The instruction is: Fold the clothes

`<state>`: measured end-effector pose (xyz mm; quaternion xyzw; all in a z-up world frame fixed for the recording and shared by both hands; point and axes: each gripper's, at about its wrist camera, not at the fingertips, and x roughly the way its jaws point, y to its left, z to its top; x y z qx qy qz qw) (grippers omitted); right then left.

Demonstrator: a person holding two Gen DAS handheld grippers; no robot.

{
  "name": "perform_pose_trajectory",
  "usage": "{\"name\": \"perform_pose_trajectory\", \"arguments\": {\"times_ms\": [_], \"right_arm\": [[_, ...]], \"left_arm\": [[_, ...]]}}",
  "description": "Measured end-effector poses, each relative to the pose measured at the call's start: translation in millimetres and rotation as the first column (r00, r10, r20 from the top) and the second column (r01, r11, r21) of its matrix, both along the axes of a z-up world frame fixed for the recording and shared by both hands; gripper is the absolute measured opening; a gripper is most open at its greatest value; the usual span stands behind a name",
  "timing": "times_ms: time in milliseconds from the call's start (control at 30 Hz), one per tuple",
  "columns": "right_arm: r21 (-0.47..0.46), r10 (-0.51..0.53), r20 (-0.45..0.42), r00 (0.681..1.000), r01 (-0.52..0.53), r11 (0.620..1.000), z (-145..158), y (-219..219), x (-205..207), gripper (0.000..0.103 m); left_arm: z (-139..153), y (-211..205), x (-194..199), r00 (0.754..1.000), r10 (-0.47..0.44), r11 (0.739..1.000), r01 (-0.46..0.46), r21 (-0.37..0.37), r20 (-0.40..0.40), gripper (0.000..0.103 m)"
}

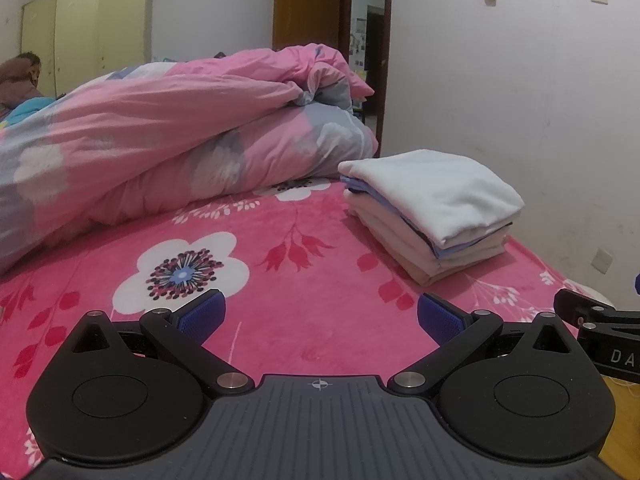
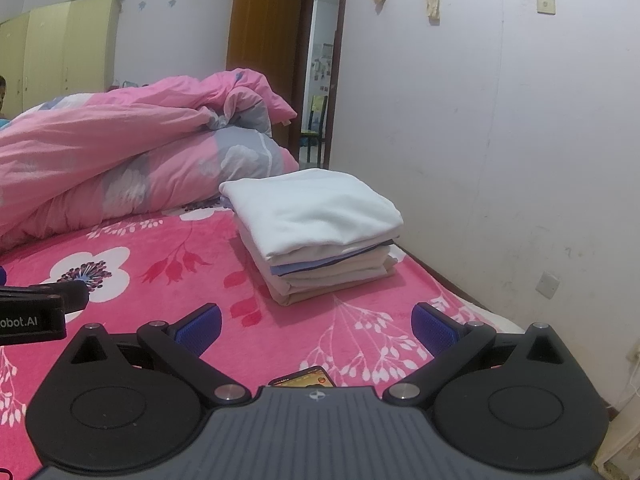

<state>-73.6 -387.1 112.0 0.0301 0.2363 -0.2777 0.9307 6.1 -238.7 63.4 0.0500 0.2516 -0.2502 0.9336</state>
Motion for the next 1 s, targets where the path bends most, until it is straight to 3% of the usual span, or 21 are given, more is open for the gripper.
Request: {"name": "perform_pose_trajectory", "arguments": {"times_ms": [1000], "right_arm": [[0.002, -0.001, -0.002, 1.0, 0.001, 1.0, -0.6, 0.1, -0.5, 0.103]], "left_arm": [[-0.8, -0.3, -0.5, 1.0, -0.003, 1.0, 0.003, 0.002, -0.006, 0.103]]}}
